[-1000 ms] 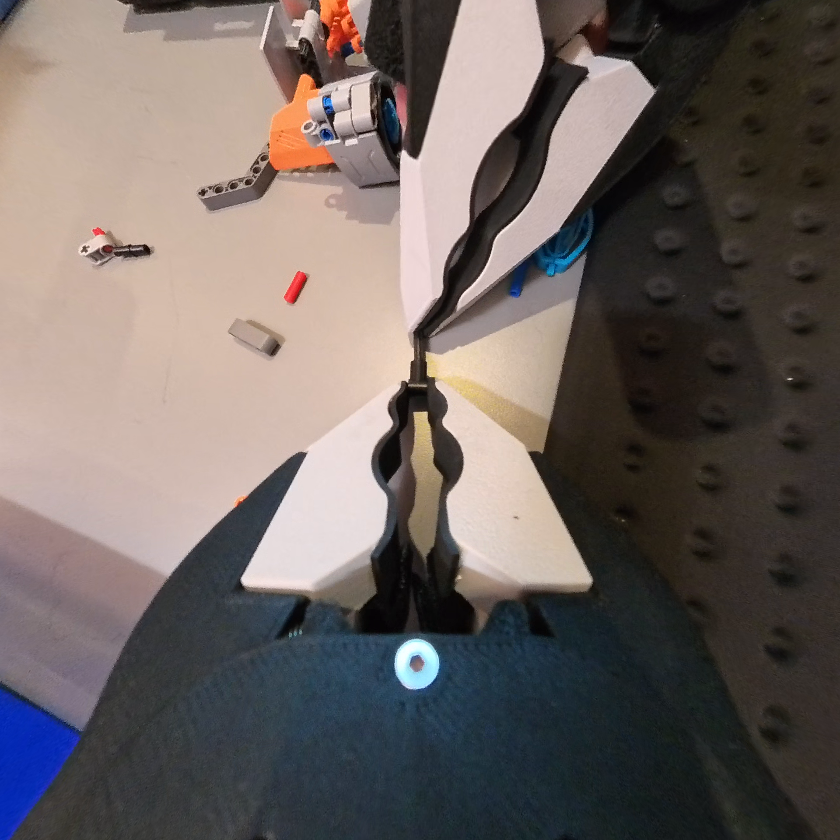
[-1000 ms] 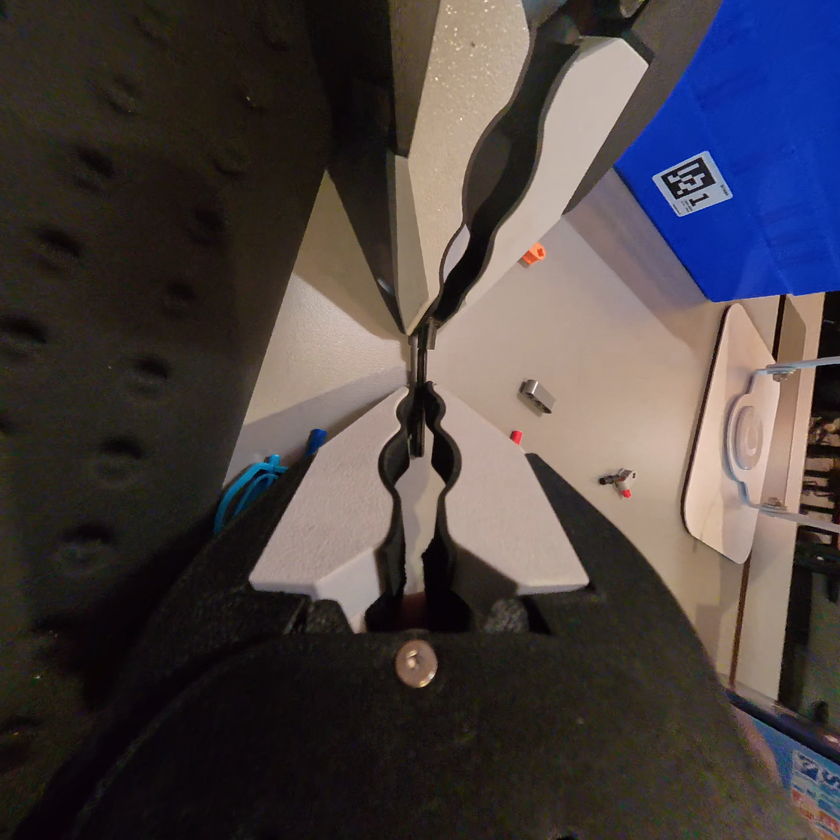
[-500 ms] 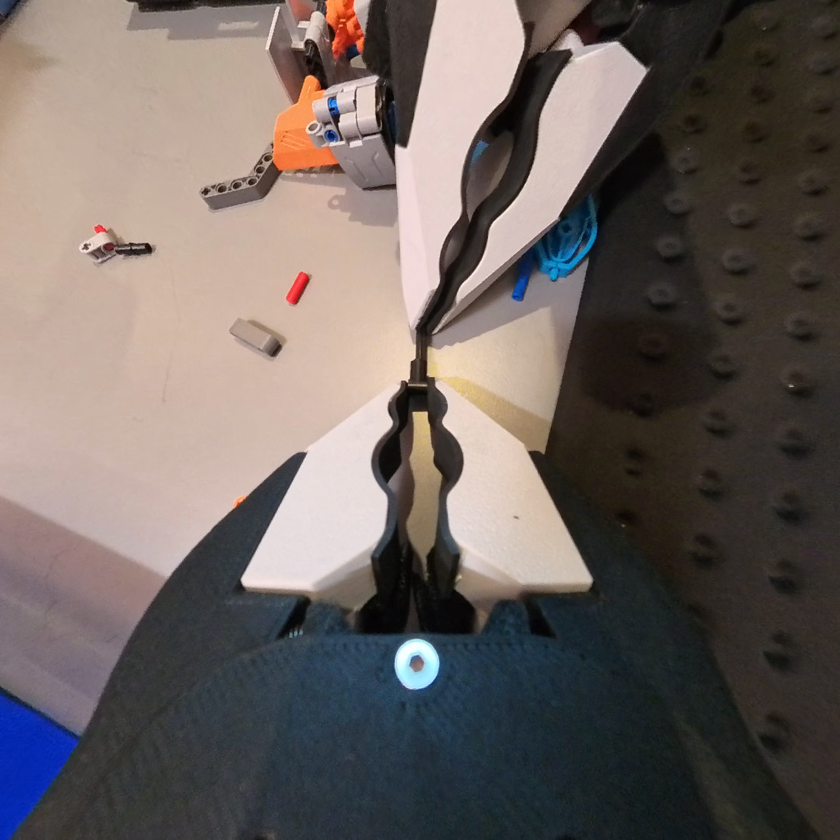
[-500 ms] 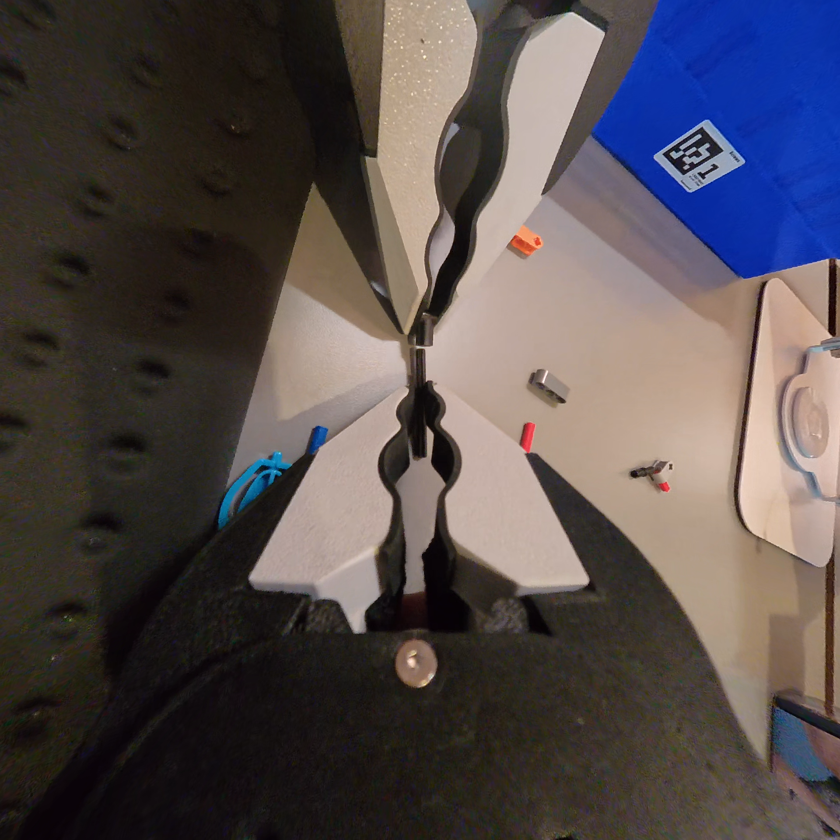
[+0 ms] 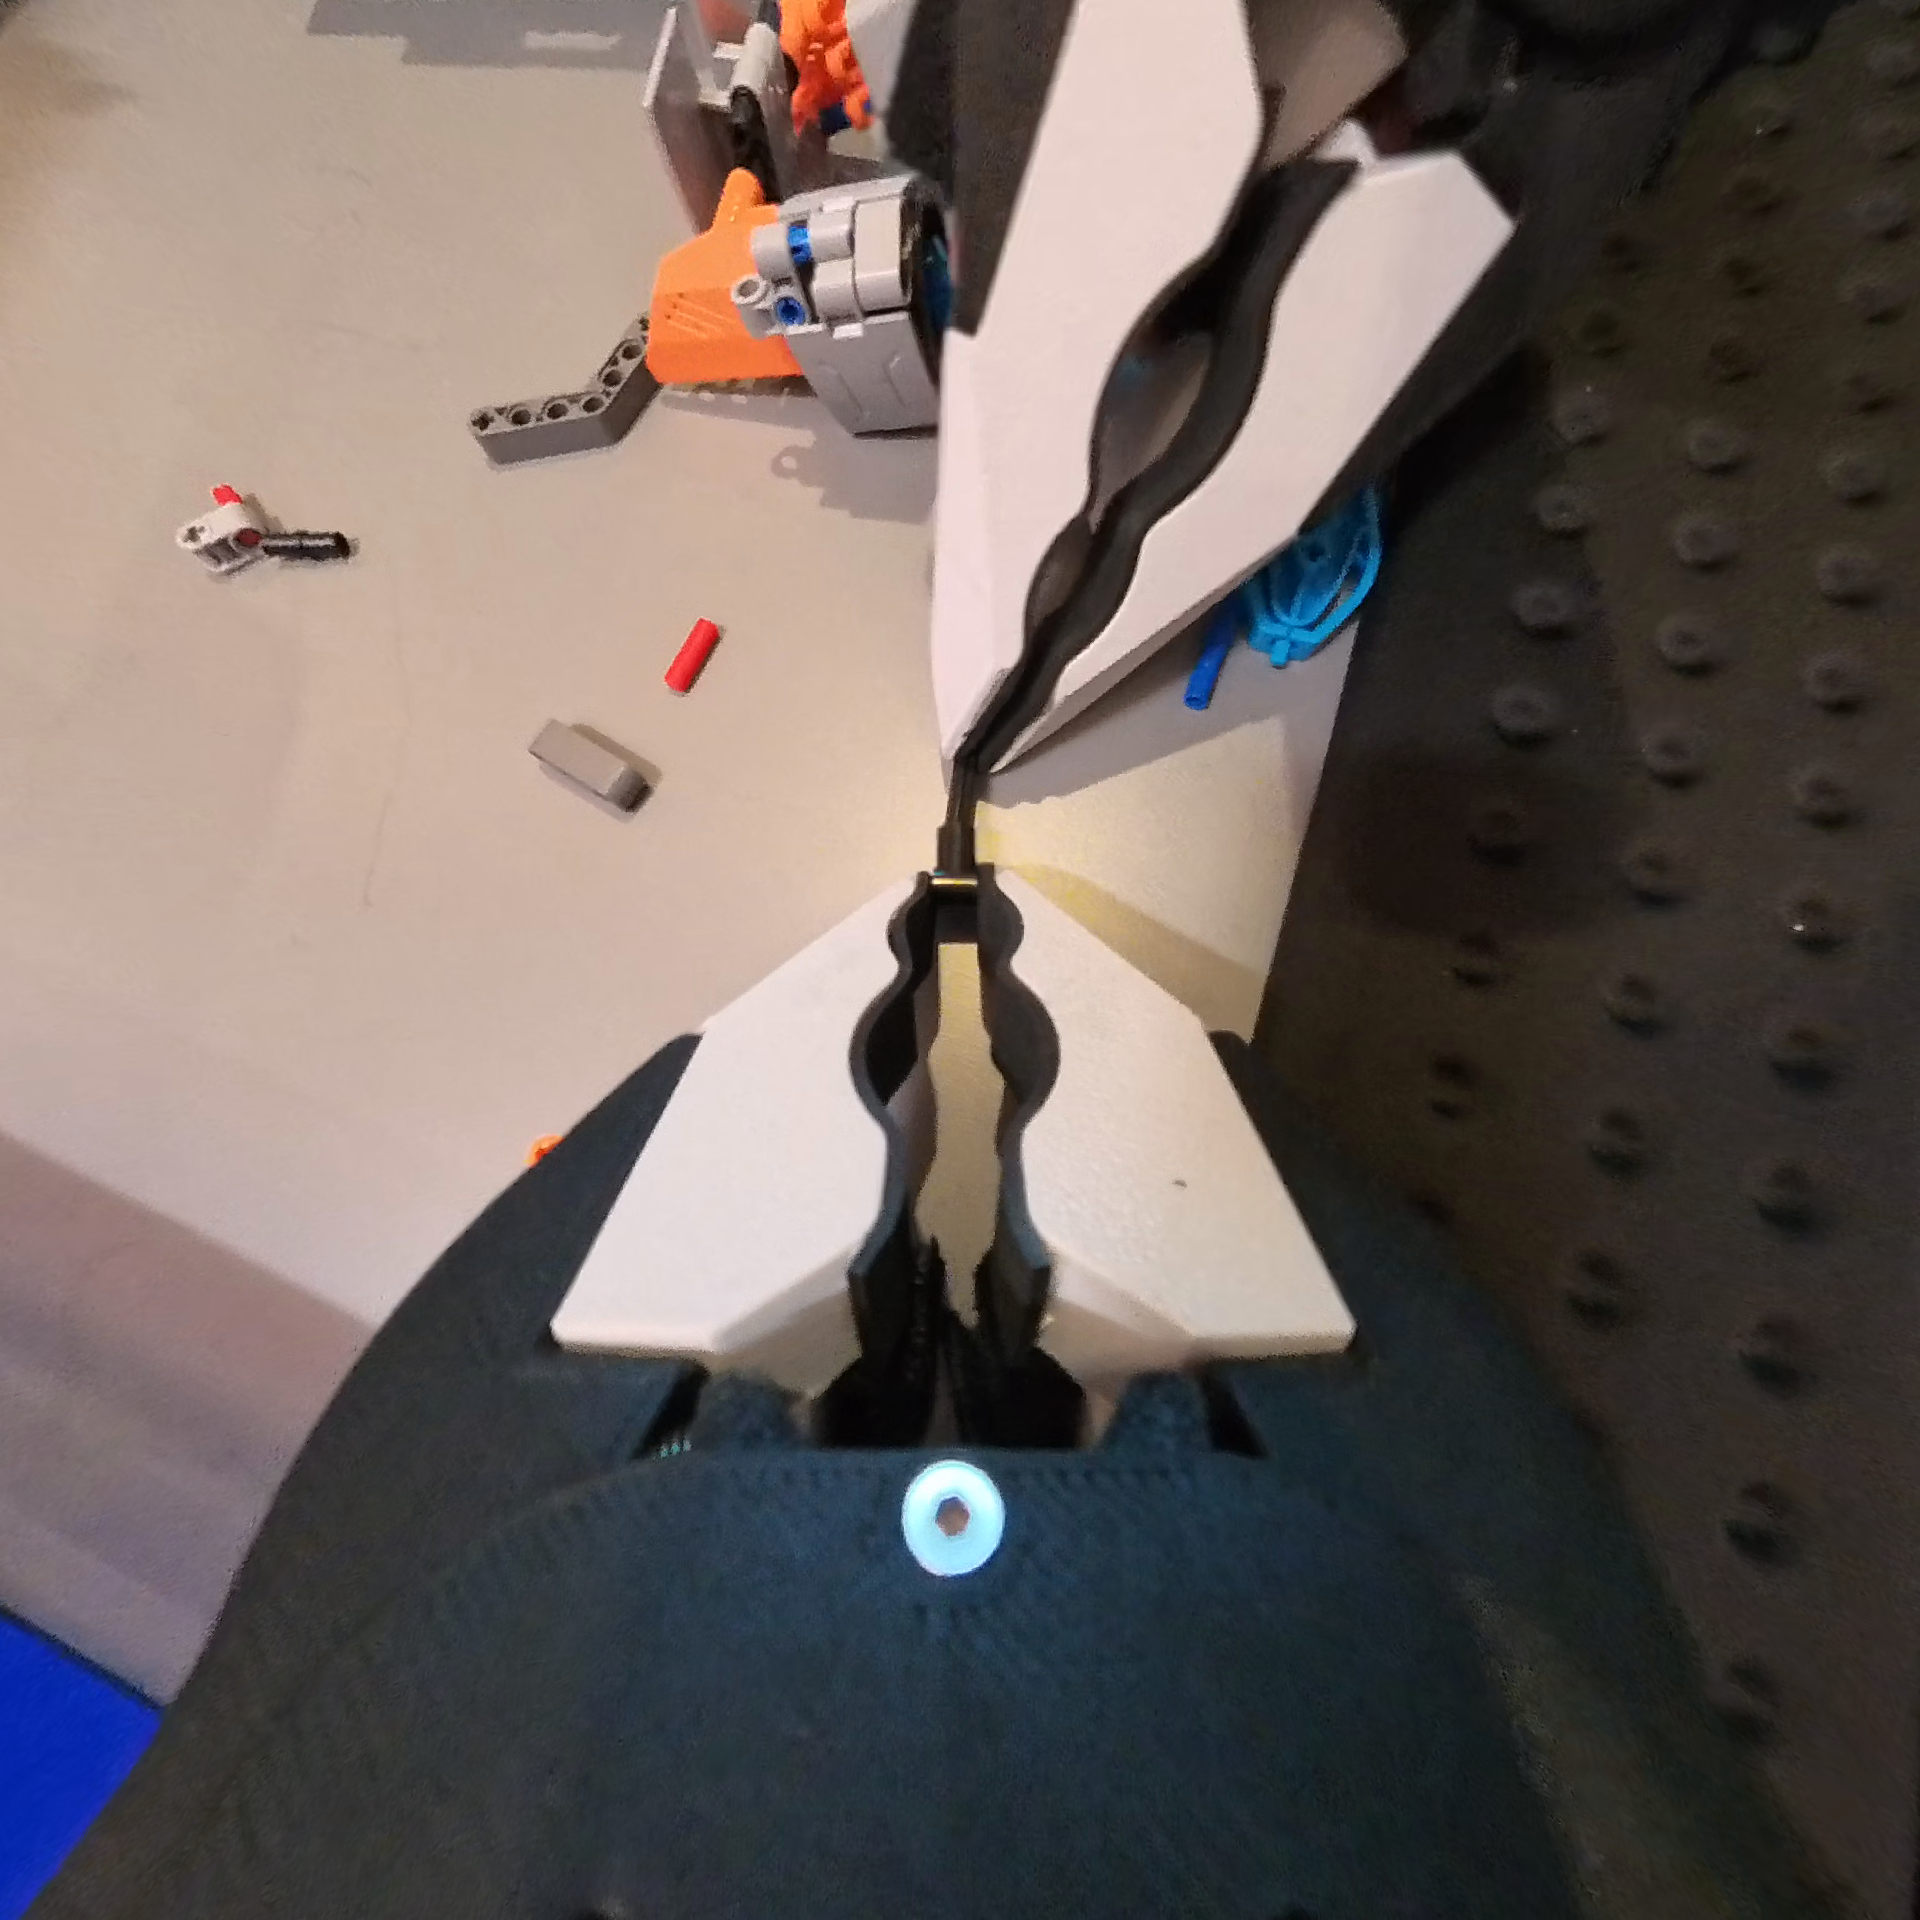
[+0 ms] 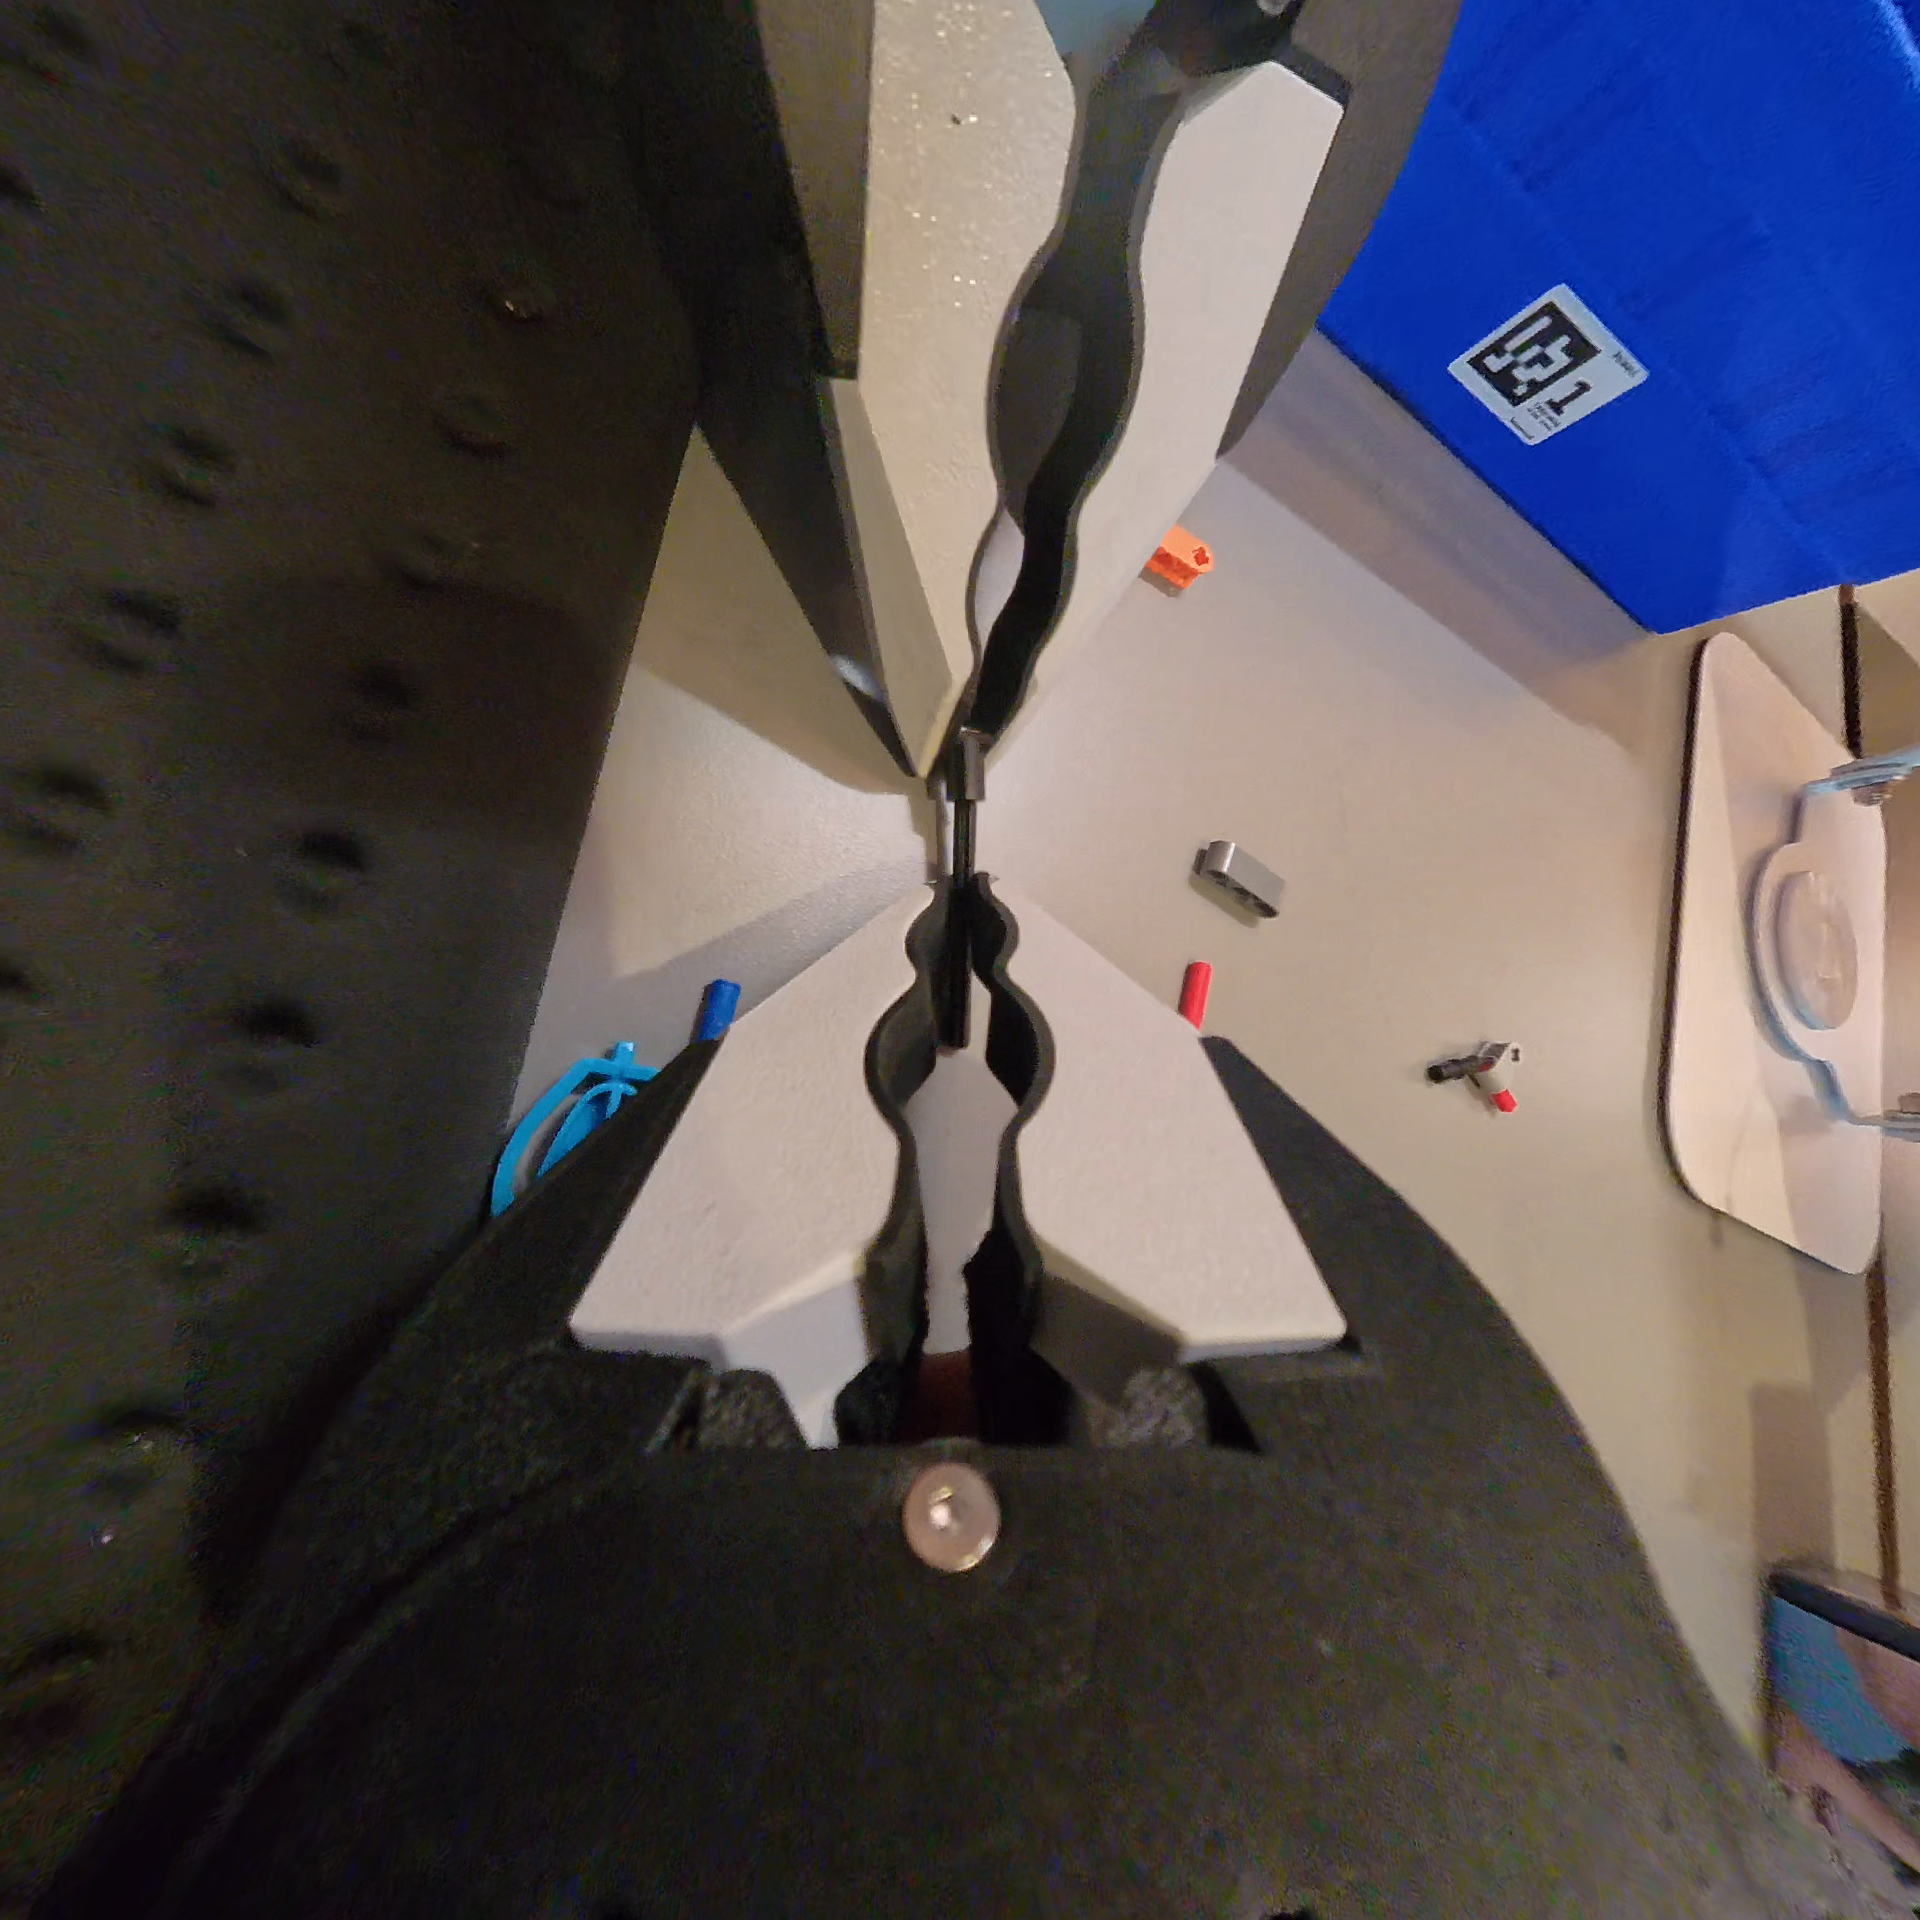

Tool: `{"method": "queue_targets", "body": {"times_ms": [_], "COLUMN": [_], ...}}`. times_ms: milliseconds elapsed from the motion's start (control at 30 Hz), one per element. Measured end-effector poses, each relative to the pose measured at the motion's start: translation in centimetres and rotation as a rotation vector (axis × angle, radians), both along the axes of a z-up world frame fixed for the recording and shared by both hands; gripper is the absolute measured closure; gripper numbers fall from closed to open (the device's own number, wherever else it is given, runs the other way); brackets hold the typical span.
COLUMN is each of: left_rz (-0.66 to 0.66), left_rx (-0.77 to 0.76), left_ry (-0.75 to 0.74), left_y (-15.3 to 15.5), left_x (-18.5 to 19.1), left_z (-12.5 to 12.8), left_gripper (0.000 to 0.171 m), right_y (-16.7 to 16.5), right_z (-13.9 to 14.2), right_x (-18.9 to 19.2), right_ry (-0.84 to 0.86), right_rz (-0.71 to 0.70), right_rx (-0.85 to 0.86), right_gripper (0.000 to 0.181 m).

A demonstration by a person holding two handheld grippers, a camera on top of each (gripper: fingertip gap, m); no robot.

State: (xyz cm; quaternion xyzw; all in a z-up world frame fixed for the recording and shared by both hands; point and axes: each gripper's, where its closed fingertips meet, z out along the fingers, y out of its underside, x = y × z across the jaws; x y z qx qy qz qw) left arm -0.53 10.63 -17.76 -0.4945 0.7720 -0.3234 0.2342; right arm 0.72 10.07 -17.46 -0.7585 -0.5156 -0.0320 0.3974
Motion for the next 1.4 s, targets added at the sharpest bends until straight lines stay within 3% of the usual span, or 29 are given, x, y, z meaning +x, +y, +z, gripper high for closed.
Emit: {"method": "queue_targets", "body": {"times_ms": [367,1167,1400], "left_rz": [0.039,0.015,0.012], "left_rx": [-0.124,0.025,0.007], "left_ry": [0.036,-0.009,-0.118], "left_y": [0.0,-0.6,-0.8], "left_x": [0.5,0.9,1.1], "left_z": [0.3,0.0,1.8], "left_gripper": [0.167,0.167,0.167], "right_y": [0.5,0.1,0.0], "right_z": [0.3,0.2,1.6], "right_x": [0.3,-0.1,-0.1], "right_ry": [-0.123,-0.065,-0.025], "right_rz": [-0.008,0.006,-0.001], "right_rx": [0.125,0.053,0.048], "right_gripper": [0.181,0.181,0.171]}}
